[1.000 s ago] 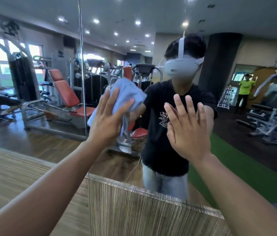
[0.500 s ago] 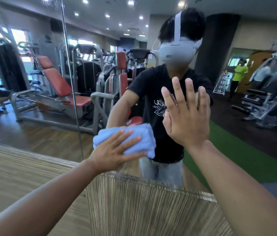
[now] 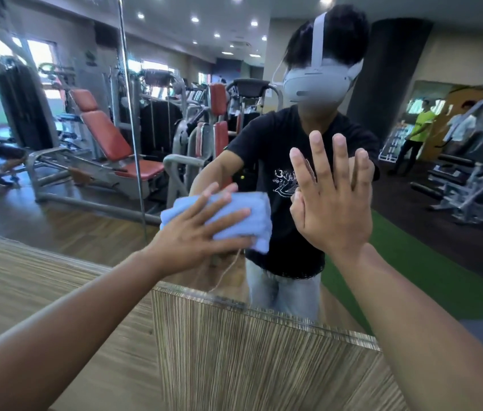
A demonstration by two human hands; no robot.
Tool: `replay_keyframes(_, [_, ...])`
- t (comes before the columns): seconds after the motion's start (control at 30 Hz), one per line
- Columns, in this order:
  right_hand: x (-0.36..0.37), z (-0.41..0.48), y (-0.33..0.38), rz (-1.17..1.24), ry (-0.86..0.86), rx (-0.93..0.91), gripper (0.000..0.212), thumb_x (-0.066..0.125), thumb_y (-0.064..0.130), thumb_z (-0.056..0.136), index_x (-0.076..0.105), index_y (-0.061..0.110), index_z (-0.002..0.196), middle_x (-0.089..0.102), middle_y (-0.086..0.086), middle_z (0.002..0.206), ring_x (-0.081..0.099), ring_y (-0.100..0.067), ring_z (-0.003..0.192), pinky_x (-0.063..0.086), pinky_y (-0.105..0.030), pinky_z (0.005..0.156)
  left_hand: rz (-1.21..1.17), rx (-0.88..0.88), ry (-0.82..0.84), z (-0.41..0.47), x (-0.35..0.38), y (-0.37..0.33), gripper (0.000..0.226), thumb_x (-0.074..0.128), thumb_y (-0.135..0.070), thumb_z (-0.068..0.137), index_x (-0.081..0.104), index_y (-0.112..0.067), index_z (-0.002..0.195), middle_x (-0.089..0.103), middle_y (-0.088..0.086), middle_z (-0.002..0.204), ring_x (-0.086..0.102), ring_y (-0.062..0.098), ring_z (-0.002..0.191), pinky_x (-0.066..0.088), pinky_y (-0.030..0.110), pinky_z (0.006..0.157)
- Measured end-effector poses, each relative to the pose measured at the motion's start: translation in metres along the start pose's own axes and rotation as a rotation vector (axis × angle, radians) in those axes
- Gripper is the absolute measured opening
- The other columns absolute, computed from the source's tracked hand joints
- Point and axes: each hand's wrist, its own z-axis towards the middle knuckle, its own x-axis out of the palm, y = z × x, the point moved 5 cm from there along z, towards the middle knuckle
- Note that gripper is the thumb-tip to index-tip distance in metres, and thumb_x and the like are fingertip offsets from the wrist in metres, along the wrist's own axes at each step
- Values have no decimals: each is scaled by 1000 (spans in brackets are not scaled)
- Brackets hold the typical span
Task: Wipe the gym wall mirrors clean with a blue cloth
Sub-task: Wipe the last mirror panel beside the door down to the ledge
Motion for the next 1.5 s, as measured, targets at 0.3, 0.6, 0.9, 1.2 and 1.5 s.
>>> replay_keyframes(0.3, [-2, 0, 1, 40, -15, 8, 63, 46, 26, 98, 35, 17, 160, 31, -14, 165, 29, -41, 151, 26, -63, 121, 15, -219, -97, -14, 23, -32, 53, 47, -9, 102, 44, -37, 146, 31, 6, 158, 26, 35, 149, 25, 53, 121])
replay_keyframes(0.6, [-4, 0, 0, 44, -45, 12, 61, 48, 26, 98, 40, 17, 158, 35, -14, 163, 33, -40, 149, 30, -62, 119, 26, 146, 392, -84, 54, -101, 73, 42, -3, 81, 54, -44, 141, 39, -7, 158, 44, 28, 142, 12, 48, 126])
replay_keyframes(0.9, [-3, -2, -1, 68, -40, 26, 61, 47, 26, 98, 38, 18, 158, 33, -14, 164, 31, -39, 151, 28, -61, 120, -17, 3, 182, -29, 15, -37, 59, 25, -3, 105, 59, -37, 139, 42, 0, 156, 31, 43, 146, 21, 67, 118])
replay_keyframes(1.2, [-2, -3, -1, 79, -38, 17, 60, 45, 27, 100, 37, 18, 159, 33, -13, 165, 30, -39, 151, 26, -60, 122, -84, 68, 201, -42, 48, -102, 66, 42, 3, 90, 52, -34, 144, 35, 1, 161, 31, 37, 147, 22, 57, 120])
replay_keyframes(1.5, [-4, -3, -3, 100, -67, 18, 59, 49, 26, 98, 42, 19, 157, 35, -11, 164, 32, -38, 150, 30, -60, 120, -38, 253, 284, -110, 49, -69, 44, 38, -14, 106, 57, -37, 139, 35, -3, 161, 28, 29, 151, 23, 50, 122])
